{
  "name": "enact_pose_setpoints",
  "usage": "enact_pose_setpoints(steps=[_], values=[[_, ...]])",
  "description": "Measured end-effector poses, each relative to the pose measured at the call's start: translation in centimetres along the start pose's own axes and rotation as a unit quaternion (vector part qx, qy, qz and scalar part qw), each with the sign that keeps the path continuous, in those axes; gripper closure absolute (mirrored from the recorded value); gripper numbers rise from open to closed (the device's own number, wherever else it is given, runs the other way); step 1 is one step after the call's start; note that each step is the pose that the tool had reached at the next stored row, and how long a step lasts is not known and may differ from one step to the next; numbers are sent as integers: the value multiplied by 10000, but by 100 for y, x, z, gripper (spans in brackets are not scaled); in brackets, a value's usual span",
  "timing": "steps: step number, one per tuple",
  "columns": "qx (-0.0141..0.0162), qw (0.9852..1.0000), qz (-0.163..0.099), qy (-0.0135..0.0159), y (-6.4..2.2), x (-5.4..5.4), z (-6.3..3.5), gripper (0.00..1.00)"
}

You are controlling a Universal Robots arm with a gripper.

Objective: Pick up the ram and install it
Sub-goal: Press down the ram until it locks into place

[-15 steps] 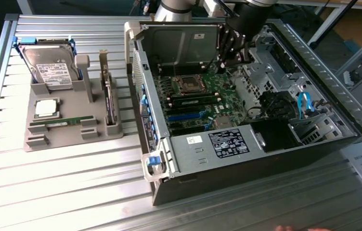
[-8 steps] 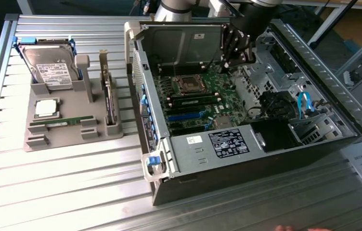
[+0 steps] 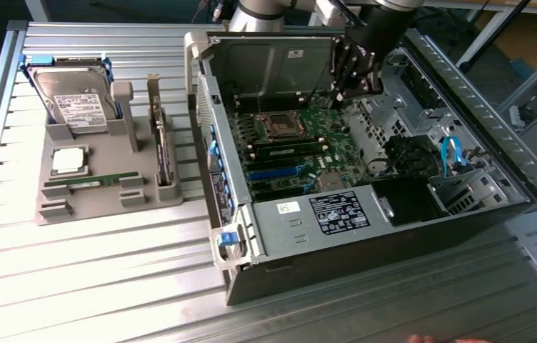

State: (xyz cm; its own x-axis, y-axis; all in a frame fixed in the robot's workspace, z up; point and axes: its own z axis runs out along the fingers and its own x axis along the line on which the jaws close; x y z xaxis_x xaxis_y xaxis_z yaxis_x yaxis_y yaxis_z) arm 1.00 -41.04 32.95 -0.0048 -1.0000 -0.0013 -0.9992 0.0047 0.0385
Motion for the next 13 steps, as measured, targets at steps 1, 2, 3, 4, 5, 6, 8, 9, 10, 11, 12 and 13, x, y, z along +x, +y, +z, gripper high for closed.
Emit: enact_pose_setpoints(steps=[1,2,3,4,5,6,8,9,10,11,12,13], values=[[0,10000,0,0,-1,0,15,90],[0,10000,0,0,-1,0,33,90],[0,10000,0,0,-2,0,55,90],[0,10000,0,0,-3,0,72,90],[0,10000,0,0,-5,0,112,90],[0,10000,0,0,-6,0,134,90],[0,10000,0,1,-8,0,210,90],[0,10000,0,0,-9,0,229,90],[0,10000,0,1,-10,0,249,90],[-1,10000,0,1,-11,0,273,90],[0,10000,0,0,-11,0,290,90],[0,10000,0,0,-12,0,311,90]])
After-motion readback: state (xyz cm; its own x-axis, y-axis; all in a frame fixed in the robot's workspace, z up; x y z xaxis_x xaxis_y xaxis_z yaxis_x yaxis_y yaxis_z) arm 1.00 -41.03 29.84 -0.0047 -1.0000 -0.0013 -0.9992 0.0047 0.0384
